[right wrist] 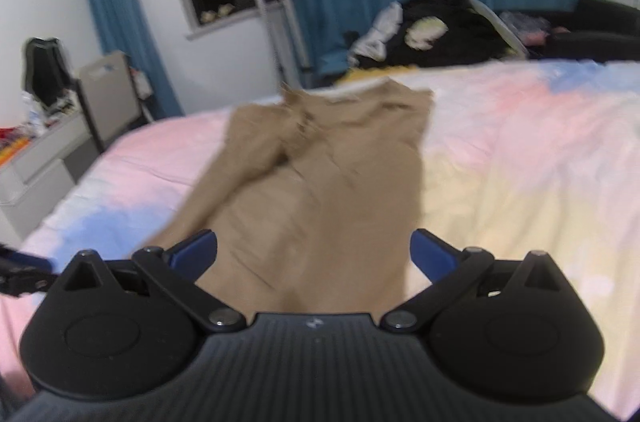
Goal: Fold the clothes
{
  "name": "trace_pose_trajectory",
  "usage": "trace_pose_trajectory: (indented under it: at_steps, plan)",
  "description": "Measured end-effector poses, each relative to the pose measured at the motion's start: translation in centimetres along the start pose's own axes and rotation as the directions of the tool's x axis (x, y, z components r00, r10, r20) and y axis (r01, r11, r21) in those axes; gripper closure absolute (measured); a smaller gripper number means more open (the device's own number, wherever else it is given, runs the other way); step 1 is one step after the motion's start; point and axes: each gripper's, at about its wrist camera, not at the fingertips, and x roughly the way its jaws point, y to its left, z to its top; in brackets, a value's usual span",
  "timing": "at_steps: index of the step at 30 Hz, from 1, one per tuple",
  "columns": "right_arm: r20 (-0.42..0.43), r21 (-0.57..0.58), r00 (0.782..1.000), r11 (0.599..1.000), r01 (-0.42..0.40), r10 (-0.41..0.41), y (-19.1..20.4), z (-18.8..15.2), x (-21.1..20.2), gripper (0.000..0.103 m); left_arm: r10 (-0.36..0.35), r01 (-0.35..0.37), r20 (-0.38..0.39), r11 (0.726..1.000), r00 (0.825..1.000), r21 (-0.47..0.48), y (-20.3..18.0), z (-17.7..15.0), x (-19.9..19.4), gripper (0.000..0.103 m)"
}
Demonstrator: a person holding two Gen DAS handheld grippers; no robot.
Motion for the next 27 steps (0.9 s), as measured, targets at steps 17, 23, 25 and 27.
trace_pose_trajectory:
  at_steps: [17, 23, 25, 27]
  plan:
    - [-0.043, 0.127, 0.999, 0.992, -0.015, 0.02, -1.7, -0.6, 0.7, 0.0, -0.026, 0.079, -0.156, 0.935, 0.987, 0.345, -7.1, -2.3, -1.7, 0.1]
    - [-0.058, 0.117, 0.998, 0.993, -0.015, 0.022, -1.6, -0.8, 1.0, 0.0, -0.04, 0.126, -0.209, 0.901, 0.977, 0.415, -11.1, -4.1, 0.9, 0.1]
    - [-0.058, 0.118, 0.998, 0.993, -0.012, 0.019, -1.6, -0.8, 1.0, 0.0, -0.032, 0.121, -0.221, 0.907, 0.975, 0.404, -11.4, -4.8, 2.5, 0.099]
    - [-0.06, 0.12, 0.998, 0.993, -0.009, 0.016, -1.7, -0.8, 0.9, 0.0, -0.035, 0.124, -0.229, 0.912, 0.973, 0.391, -11.3, -5.1, 3.6, 0.095]
